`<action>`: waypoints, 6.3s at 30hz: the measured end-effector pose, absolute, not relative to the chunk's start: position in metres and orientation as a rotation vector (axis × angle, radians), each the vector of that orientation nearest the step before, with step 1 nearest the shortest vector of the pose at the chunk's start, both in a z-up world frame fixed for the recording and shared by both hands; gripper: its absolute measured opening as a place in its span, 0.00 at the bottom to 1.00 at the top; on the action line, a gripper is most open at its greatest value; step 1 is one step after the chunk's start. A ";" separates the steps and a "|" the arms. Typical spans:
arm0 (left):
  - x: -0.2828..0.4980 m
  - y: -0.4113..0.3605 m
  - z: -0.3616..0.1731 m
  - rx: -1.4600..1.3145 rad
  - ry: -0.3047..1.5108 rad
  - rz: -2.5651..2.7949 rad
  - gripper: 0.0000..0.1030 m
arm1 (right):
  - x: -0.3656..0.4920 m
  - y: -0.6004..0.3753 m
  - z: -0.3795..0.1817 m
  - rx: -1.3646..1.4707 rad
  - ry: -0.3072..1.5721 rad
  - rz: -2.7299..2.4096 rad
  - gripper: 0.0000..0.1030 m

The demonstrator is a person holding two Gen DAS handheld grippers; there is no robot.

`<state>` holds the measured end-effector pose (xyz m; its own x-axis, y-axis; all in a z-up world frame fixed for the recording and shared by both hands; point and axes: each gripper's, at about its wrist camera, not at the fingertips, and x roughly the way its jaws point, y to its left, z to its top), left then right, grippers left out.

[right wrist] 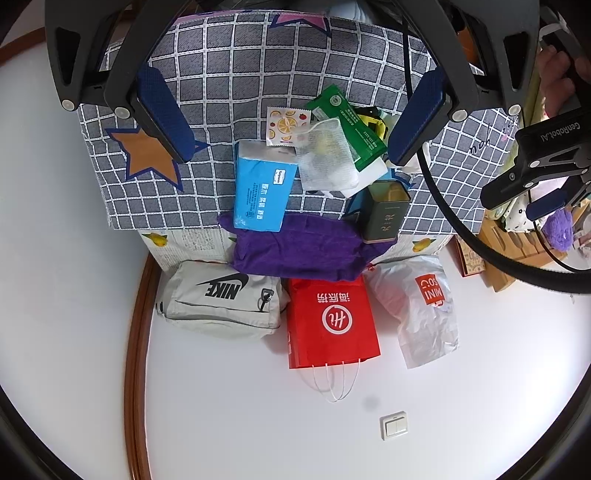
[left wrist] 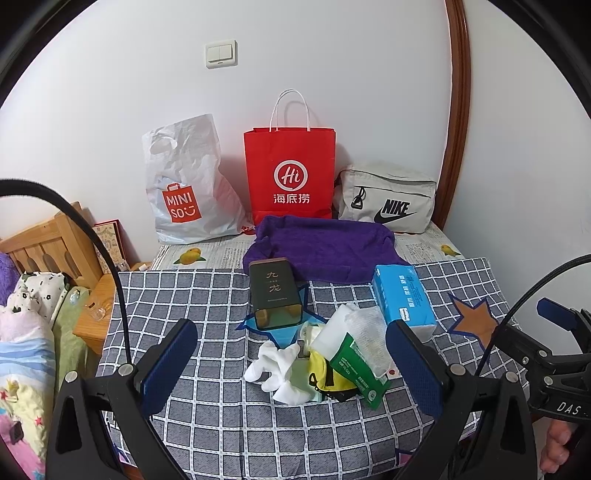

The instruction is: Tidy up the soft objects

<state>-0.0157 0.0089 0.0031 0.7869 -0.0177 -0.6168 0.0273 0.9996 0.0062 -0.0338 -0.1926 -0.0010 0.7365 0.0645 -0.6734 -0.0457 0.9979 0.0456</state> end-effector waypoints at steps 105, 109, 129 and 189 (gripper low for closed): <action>0.103 0.085 -0.149 -0.112 1.021 -0.141 0.17 | 0.085 -0.188 -0.137 0.173 0.949 0.414 0.13; 0.105 0.094 -0.130 -0.114 0.988 -0.125 0.17 | 0.090 -0.197 -0.119 0.147 0.909 0.379 0.13; 0.207 0.084 -0.072 -0.071 0.887 -0.157 0.17 | 0.212 -0.233 -0.086 0.076 0.854 0.199 0.13; 0.379 0.038 -0.095 -0.059 1.036 -0.201 0.69 | 0.329 -0.237 -0.120 -0.090 1.029 0.185 0.73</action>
<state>0.3792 0.0381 -0.0952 0.4932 -0.1934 -0.8481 0.1377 0.9800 -0.1434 0.3286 -0.2371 -0.1198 0.5022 0.1105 -0.8576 -0.1951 0.9807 0.0122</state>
